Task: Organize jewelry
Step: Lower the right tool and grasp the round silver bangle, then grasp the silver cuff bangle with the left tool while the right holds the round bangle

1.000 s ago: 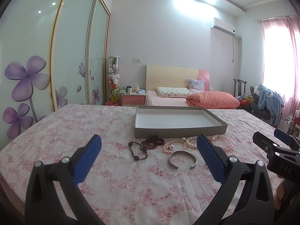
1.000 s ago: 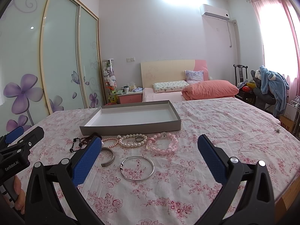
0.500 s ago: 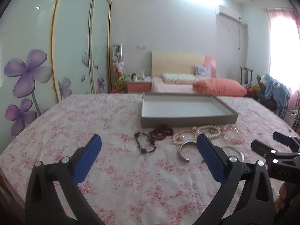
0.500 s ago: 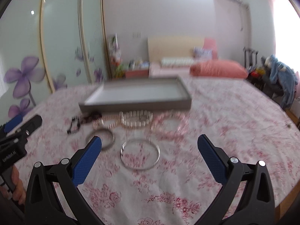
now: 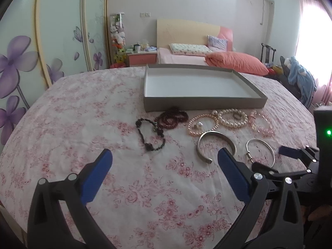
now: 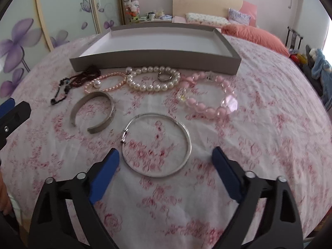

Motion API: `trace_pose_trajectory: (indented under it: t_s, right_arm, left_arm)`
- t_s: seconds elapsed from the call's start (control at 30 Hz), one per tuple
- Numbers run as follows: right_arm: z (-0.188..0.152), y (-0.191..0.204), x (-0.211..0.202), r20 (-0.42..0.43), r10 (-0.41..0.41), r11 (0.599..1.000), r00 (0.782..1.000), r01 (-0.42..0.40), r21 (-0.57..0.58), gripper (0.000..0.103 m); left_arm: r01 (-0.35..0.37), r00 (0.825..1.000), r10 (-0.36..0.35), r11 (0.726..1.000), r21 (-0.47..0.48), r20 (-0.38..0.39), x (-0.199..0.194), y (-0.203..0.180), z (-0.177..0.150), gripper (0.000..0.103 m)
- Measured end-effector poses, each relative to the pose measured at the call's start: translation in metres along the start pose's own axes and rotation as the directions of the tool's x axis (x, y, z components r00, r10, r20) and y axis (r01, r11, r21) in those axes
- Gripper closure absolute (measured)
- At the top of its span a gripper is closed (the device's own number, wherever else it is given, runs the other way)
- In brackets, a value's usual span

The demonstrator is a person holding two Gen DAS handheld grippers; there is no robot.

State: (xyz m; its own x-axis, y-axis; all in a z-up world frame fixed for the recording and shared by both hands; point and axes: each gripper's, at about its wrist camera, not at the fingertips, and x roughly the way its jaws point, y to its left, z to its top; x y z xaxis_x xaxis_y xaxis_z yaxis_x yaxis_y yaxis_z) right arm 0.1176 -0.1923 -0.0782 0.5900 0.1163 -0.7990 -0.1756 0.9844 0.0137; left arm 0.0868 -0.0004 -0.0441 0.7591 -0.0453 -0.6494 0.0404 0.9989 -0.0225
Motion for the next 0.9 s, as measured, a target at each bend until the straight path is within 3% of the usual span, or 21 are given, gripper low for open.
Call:
trace_pose_trajectory:
  t_s: [0.17,0.23,0.63,0.9]
  right_arm:
    - [0.008,0.003,0.004,-0.006,-0.001,1.0,1.0,0.001,-0.006,0.021]
    - [0.008,0.002,0.002,0.008,0.007,1.0,1.0,-0.007,-0.018,0.033]
    - [0.003,-0.051,-0.008,0.022,-0.058,0.995,0.998,0.056,0.079,0.033]
    - [0.001,-0.051,-0.009,0.044,-0.056,0.996,0.997,0.053,0.075,0.033]
  left_arm:
    - [0.018,1.0,-0.017,0.999,0.03,-0.024,0.008,-0.008,0.003,0.004]
    - [0.027,0.999,-0.025,0.999,0.043,-0.036,0.01,-0.014,0.005,0.004]
    - [0.112,0.979,-0.083,0.982,0.15,-0.185,0.056,-0.071,0.011,0.004]
    - [0.084,0.968,-0.045,0.986,0.147,-0.249,0.089,-0.085,0.014,0.02]
